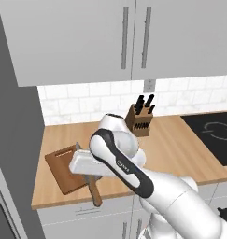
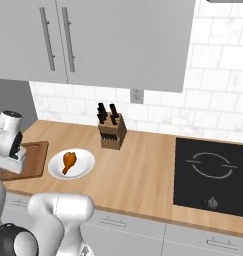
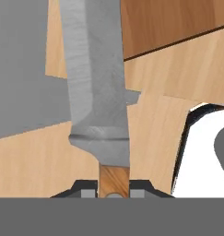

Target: Pick up the knife from the drawer and place it on the cutting board. Then place the meat from the plate to the cutting board.

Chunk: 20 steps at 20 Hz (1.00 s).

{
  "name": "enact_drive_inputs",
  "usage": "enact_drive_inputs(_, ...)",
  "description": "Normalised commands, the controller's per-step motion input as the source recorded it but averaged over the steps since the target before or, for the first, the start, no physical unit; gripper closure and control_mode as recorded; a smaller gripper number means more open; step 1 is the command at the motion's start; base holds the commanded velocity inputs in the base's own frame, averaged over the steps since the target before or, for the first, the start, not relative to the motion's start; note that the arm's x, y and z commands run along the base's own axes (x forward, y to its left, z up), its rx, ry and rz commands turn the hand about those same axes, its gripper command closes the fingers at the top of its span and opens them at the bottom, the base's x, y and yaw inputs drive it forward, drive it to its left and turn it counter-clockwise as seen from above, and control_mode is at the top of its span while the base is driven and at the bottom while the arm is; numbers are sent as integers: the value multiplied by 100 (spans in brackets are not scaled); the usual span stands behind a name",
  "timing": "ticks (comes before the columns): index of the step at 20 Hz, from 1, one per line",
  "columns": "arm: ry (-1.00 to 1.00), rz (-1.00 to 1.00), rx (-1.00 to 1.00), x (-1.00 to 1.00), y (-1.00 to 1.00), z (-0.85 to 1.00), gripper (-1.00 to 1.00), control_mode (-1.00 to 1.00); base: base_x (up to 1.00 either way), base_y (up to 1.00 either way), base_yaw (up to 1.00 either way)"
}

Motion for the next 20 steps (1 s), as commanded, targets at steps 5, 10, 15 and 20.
enact_drive_inputs(5,1,-19,-20,24,63,-11,100,-100,0,0,0)
enact_drive_inputs(10,0,-17,-18,10,23,-5,100,-100,0,0,0)
enact_drive_inputs(15,0,-13,-11,28,1,-18,100,-100,0,0,0)
enact_drive_inputs(20,-2,-1,-3,28,-10,-25,100,-100,0,0,0)
